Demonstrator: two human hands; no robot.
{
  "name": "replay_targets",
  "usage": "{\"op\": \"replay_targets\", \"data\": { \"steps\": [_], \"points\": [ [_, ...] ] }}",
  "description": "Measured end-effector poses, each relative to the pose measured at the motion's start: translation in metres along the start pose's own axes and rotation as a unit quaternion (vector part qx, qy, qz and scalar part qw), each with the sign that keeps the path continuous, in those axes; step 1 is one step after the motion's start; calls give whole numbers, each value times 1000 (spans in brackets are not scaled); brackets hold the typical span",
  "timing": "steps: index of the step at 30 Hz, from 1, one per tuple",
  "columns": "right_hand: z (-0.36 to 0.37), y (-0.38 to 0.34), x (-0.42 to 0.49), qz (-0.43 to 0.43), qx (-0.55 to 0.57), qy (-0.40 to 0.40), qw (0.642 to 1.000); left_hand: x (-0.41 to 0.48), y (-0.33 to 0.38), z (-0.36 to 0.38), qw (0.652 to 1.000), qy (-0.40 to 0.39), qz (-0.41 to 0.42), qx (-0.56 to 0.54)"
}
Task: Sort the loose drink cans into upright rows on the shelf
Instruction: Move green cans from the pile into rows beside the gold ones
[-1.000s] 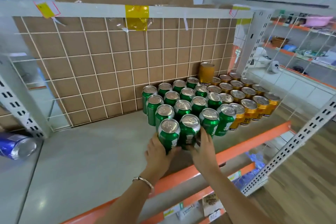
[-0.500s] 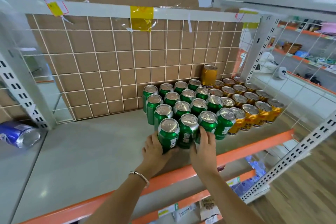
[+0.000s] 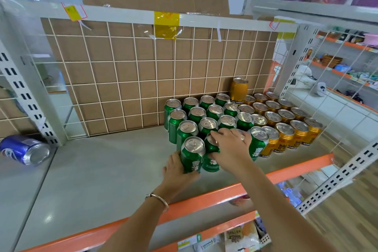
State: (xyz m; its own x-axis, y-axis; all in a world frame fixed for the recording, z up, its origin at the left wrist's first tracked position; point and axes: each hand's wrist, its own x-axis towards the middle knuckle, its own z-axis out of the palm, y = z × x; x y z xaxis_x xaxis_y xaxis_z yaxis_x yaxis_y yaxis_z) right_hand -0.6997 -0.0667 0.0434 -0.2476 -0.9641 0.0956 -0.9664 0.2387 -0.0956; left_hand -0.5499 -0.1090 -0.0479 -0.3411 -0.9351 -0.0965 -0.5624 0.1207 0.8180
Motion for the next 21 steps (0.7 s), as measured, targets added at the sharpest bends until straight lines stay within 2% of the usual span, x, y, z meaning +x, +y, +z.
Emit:
{"op": "replay_targets", "data": {
  "steps": [3, 7, 16, 19, 21],
  "points": [
    [-10, 7, 5, -23, 0, -27, 999, 2, -3, -2, 1000, -14, 0, -15],
    [-13, 7, 1, -27, 3, -27, 999, 2, 1, -1, 1000, 8, 4, -16],
    [30, -1, -27, 11, -8, 43, 999, -4, 3, 3, 999, 32, 0, -2],
    [55, 0, -49, 26, 32, 61, 997, -9, 1, -8, 983, -6, -31, -180],
    [70, 1, -65, 12, 35, 56, 998, -16, -3, -13, 970, -14, -51, -239]
  ]
}}
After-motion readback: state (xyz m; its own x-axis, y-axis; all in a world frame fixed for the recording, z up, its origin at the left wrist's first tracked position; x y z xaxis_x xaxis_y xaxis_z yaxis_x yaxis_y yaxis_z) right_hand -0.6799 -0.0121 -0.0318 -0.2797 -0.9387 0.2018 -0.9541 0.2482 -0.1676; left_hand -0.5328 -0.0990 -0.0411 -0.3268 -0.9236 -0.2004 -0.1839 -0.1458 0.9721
